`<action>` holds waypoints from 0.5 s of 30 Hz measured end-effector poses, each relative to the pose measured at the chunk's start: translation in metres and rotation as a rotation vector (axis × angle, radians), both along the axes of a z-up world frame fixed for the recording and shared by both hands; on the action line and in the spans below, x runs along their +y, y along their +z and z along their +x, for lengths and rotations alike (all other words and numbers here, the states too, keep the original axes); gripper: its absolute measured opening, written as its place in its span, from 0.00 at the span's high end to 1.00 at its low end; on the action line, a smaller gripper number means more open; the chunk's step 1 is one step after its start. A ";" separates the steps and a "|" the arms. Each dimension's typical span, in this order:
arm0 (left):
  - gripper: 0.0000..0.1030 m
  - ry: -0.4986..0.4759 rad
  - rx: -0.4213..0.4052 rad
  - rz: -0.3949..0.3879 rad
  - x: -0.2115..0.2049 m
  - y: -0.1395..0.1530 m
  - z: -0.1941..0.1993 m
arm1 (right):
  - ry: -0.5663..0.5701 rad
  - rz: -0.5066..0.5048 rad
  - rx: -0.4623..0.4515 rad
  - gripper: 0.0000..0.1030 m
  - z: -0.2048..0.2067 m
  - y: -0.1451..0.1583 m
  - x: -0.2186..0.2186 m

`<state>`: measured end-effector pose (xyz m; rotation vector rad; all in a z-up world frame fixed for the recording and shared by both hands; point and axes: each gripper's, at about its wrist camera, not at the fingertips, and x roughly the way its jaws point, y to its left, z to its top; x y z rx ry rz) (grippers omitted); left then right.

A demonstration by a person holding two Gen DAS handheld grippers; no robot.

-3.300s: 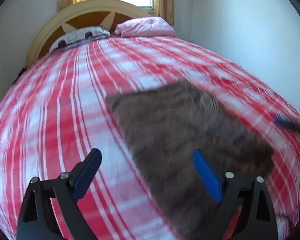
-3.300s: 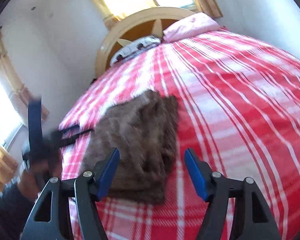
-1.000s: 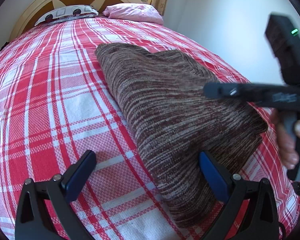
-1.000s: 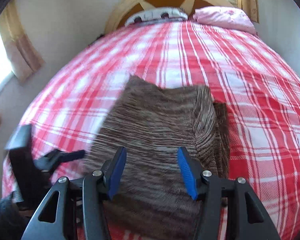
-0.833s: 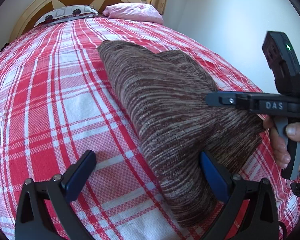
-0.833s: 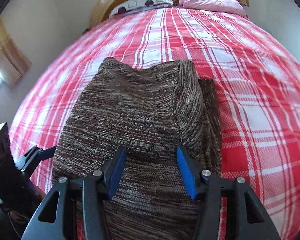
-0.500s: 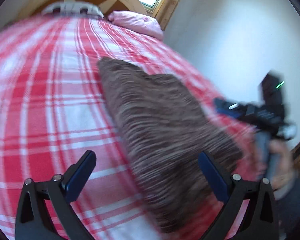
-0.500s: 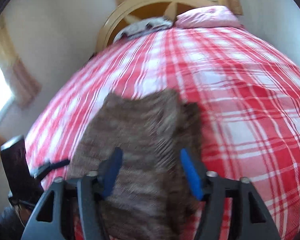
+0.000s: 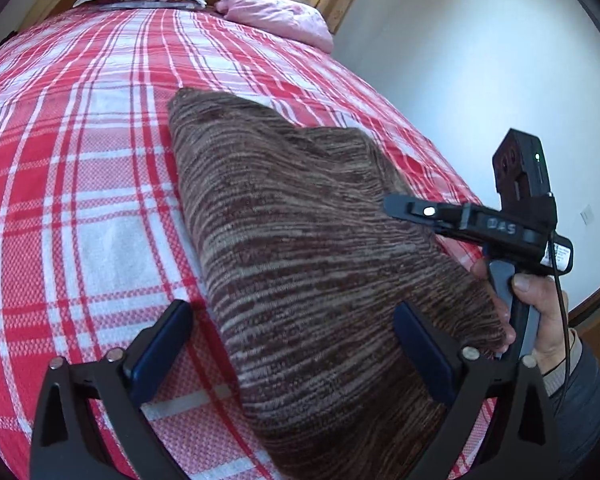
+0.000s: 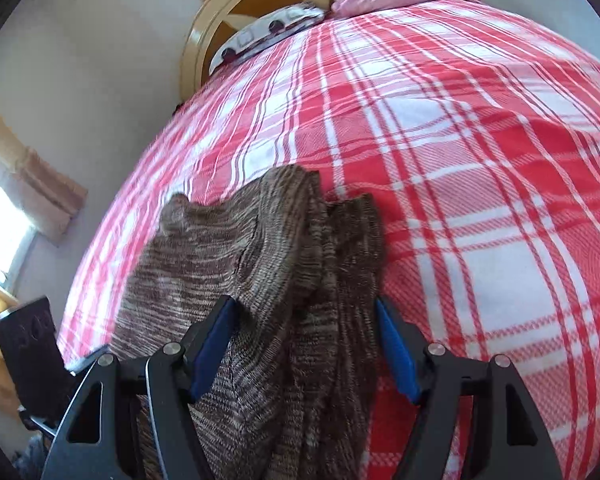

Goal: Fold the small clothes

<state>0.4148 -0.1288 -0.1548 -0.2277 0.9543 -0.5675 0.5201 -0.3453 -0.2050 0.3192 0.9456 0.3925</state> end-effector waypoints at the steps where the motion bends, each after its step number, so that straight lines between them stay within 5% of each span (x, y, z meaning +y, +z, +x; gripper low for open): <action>1: 0.31 -0.027 -0.002 -0.011 -0.003 0.000 -0.001 | 0.017 0.003 -0.004 0.53 0.000 0.001 0.003; 3: 0.50 -0.016 0.016 -0.012 -0.004 -0.002 0.001 | 0.020 0.017 -0.023 0.71 -0.004 0.006 0.007; 6: 0.74 0.014 -0.001 -0.038 0.008 0.009 -0.006 | 0.014 0.005 -0.061 0.75 -0.012 0.019 0.018; 15: 0.75 0.069 -0.094 -0.066 0.070 0.063 -0.060 | 0.078 0.060 -0.161 0.76 -0.044 0.072 0.071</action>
